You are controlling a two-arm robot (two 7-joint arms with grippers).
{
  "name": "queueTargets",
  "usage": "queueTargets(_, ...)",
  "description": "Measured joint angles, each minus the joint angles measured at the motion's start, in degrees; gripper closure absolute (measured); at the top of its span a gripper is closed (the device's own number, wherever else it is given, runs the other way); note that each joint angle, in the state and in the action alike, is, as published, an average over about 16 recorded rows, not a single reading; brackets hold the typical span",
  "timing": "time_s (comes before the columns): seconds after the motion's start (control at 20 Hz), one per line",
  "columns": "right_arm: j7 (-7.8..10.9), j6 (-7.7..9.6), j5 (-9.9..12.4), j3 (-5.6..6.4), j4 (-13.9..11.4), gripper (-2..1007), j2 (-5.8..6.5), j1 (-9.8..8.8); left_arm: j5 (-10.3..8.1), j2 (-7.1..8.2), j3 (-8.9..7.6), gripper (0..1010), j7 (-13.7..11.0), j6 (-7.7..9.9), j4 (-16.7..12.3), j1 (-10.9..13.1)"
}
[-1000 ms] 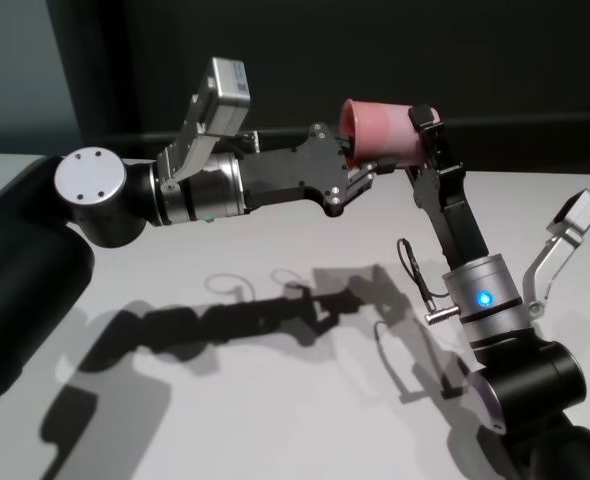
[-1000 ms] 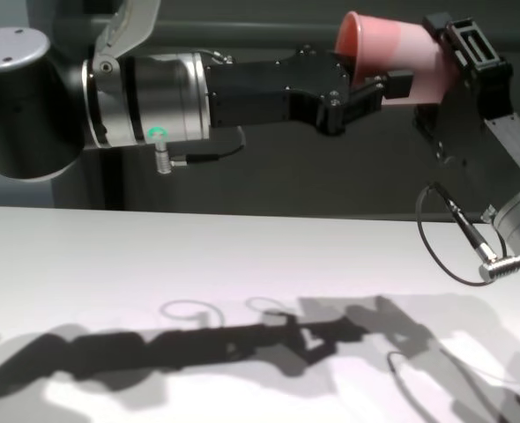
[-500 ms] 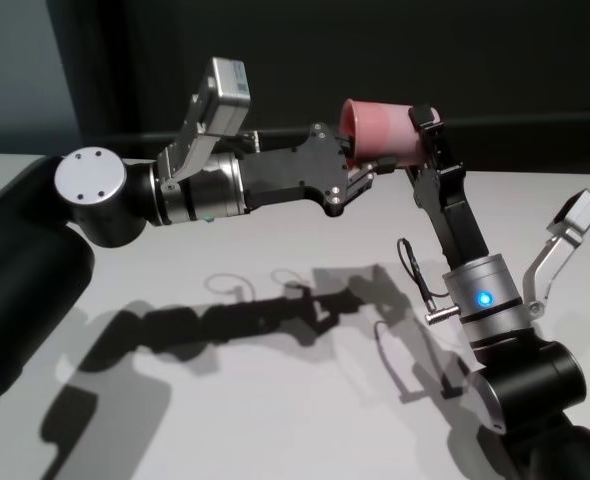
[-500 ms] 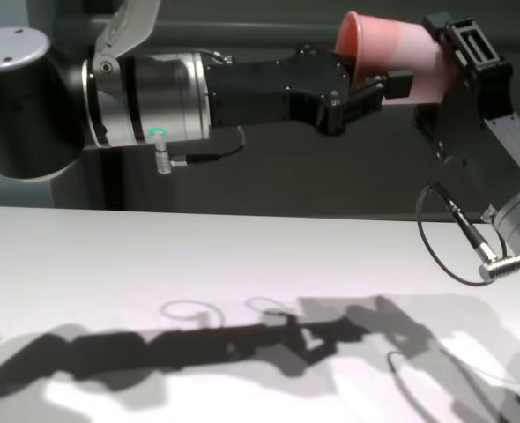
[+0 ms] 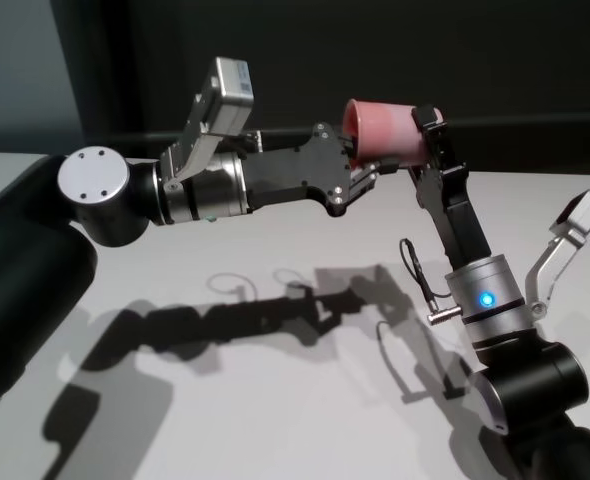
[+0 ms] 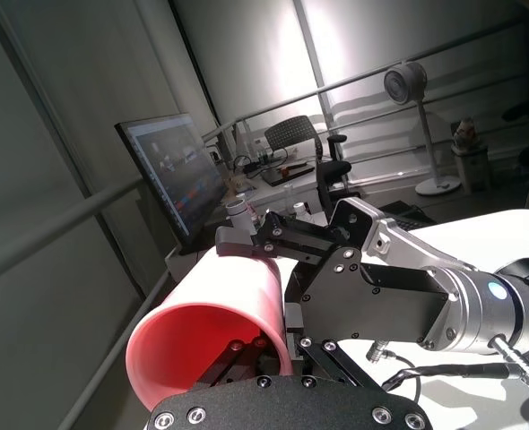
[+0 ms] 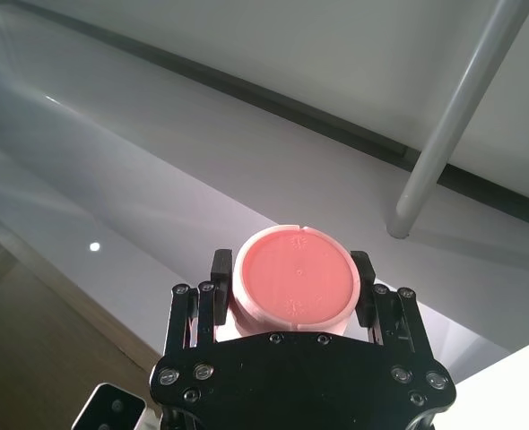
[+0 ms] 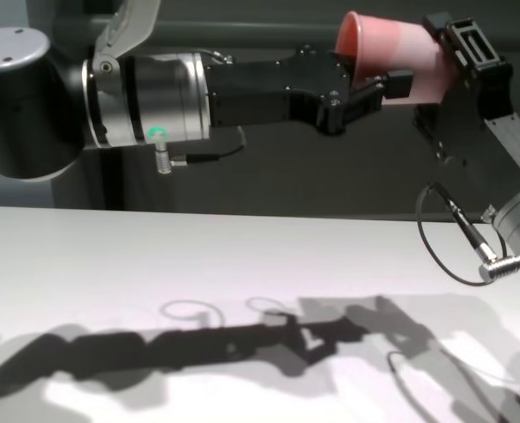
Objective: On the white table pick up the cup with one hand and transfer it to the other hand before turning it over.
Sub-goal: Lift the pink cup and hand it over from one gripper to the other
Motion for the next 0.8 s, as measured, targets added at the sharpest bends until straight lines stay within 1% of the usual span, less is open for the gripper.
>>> queueTargets(0.2, 0.00, 0.01, 0.0, 0.01, 0.0, 244, -0.01, 0.00, 0.00, 0.00, 0.00, 863, 0.0, 0.00, 0.0, 0.0)
queueTargets(0.35, 0.00, 0.01, 0.0, 0.01, 0.0, 244, -0.01, 0.00, 0.00, 0.00, 0.00, 788, 0.0, 0.00, 0.0, 0.0)
queueTargets(0.8, 0.00, 0.02, 0.0, 0.01, 0.0, 244, -0.02, 0.00, 0.00, -0.01, 0.00, 468, 0.0, 0.00, 0.0, 0.0)
